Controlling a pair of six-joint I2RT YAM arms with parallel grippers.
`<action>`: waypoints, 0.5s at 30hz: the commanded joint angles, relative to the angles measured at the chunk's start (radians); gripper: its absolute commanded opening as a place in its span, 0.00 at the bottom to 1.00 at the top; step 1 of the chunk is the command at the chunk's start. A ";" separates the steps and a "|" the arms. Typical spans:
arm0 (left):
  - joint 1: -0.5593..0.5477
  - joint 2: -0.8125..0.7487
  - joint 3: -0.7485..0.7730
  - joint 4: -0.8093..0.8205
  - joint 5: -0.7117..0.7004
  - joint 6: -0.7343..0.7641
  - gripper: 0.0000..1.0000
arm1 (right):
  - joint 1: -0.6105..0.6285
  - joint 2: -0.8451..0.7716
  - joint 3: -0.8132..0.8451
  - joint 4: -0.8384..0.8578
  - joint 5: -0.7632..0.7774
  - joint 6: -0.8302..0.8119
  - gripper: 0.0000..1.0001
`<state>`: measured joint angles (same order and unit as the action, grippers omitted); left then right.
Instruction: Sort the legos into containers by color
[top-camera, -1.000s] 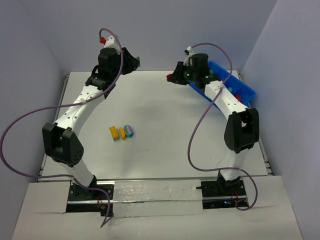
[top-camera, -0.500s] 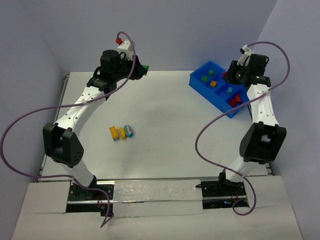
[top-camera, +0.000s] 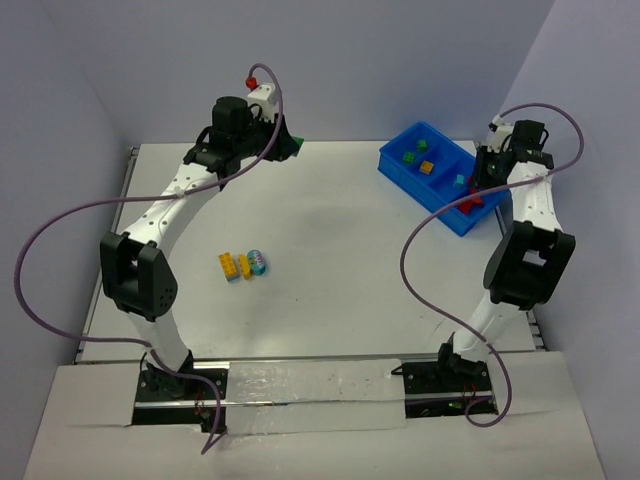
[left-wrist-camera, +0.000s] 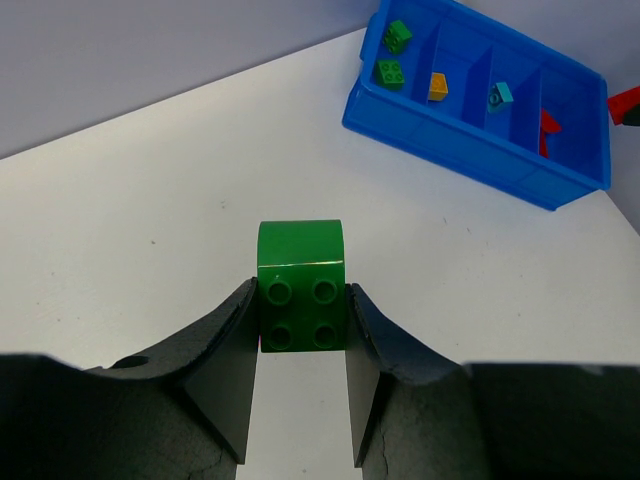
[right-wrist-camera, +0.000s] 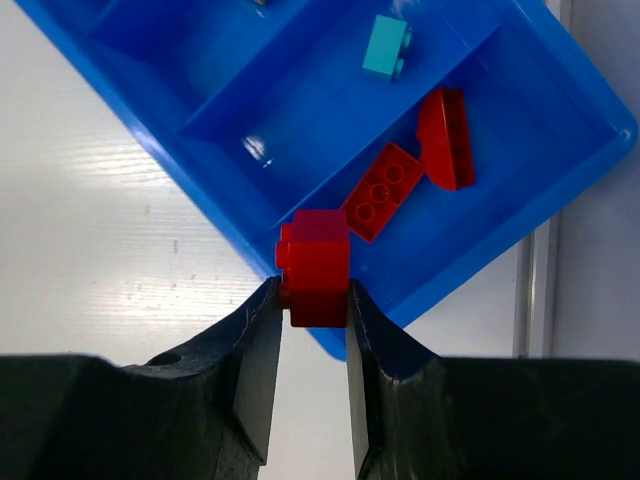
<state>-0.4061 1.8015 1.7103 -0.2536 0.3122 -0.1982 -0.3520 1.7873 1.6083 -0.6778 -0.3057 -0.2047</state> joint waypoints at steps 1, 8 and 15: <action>-0.003 -0.005 0.053 0.000 0.006 0.006 0.00 | -0.008 0.047 0.075 -0.058 0.041 -0.045 0.00; -0.003 -0.004 0.045 -0.001 -0.001 0.009 0.00 | -0.008 0.110 0.092 -0.090 0.086 -0.067 0.06; -0.005 0.005 0.056 -0.011 0.001 0.010 0.00 | -0.008 0.124 0.081 -0.102 0.103 -0.080 0.26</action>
<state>-0.4061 1.8034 1.7103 -0.2600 0.3115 -0.1978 -0.3534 1.9116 1.6566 -0.7642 -0.2276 -0.2635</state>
